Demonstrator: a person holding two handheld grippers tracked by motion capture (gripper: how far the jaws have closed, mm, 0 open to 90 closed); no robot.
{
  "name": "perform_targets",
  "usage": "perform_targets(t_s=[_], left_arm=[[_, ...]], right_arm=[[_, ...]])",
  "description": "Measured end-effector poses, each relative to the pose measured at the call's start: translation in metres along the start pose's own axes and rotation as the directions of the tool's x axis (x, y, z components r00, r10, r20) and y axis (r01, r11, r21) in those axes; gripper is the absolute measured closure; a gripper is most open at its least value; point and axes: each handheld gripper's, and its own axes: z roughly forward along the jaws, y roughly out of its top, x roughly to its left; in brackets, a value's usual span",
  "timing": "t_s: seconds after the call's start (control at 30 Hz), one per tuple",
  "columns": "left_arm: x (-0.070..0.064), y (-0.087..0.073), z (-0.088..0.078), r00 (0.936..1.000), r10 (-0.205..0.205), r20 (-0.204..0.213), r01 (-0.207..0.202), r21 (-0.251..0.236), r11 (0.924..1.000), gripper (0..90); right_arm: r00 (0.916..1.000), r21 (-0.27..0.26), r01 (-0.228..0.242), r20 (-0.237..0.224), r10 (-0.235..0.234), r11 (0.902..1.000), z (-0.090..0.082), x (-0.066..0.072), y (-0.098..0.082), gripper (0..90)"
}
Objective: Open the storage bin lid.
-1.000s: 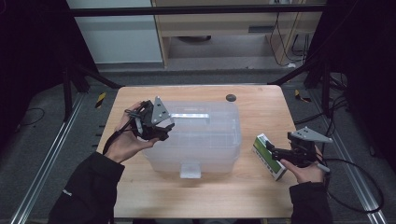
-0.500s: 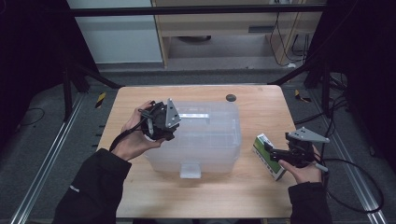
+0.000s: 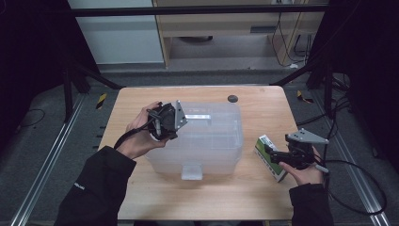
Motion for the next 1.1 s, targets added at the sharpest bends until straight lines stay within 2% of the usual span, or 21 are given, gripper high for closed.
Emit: perform_targets(t_s=[0.57,0.83,1.1], left_arm=[[-0.002,0.009,0.012,0.9961,0.089,0.004,-0.089,0.053,0.9946,57.6],[-0.002,0.011,0.016,0.9949,0.100,0.004,-0.100,0.053,0.9935,65.4],[-0.003,0.014,0.016,0.9908,0.135,0.003,-0.135,0.069,0.9884,69.1]], right_arm=[[0.9999,0.011,0.013,-0.011,-0.013,0.9999,0.003,0.002,0.000,15.5],[0.9994,0.021,0.028,-0.021,-0.027,0.9994,0.004,0.004,0.000,18.4],[0.9987,0.025,0.037,-0.036,-0.036,0.9990,0.004,0.006,0.000,21.7]])
